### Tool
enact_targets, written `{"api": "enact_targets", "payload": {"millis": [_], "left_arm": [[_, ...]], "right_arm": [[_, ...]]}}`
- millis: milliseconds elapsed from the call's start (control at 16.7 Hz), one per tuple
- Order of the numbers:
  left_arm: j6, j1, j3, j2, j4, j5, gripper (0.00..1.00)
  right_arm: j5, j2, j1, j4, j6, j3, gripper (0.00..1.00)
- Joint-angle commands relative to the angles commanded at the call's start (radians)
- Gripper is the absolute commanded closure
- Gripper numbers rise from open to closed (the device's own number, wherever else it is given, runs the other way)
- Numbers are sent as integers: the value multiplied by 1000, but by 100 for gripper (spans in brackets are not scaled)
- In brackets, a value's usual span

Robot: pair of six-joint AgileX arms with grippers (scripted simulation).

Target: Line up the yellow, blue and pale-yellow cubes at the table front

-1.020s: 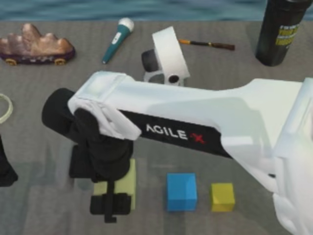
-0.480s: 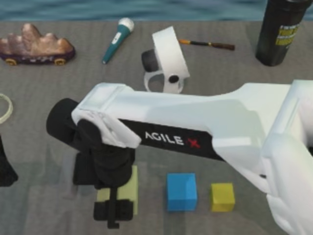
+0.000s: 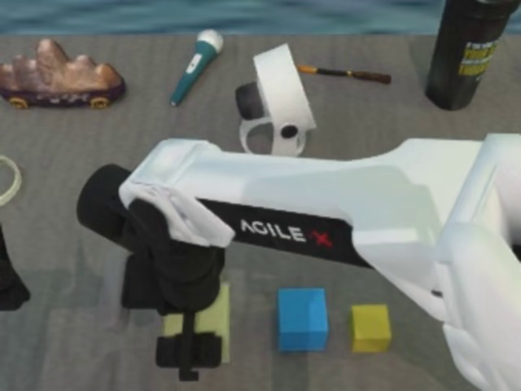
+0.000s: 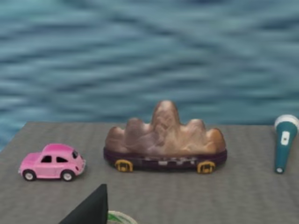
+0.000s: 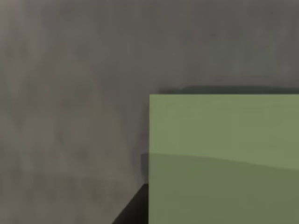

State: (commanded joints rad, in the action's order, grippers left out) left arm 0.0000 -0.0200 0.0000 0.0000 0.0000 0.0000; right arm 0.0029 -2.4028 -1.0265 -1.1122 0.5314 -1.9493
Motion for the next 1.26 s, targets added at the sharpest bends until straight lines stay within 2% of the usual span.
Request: {"api": "enact_targets", "payload": {"millis": [120,180,780,1260], "left_arm": [[0,0,0,0,0,0,0],[0,0,0,0,0,0,0],[0,0,0,0,0,0,0],[0,0,0,0,0,0,0]], "right_arm": [[0,0,0,0,0,0,2],[0,0,0,0,0,0,0],[0,1,-2,-17,3,-17,0],[0,33,-6,-253,2,-220,0]]}}
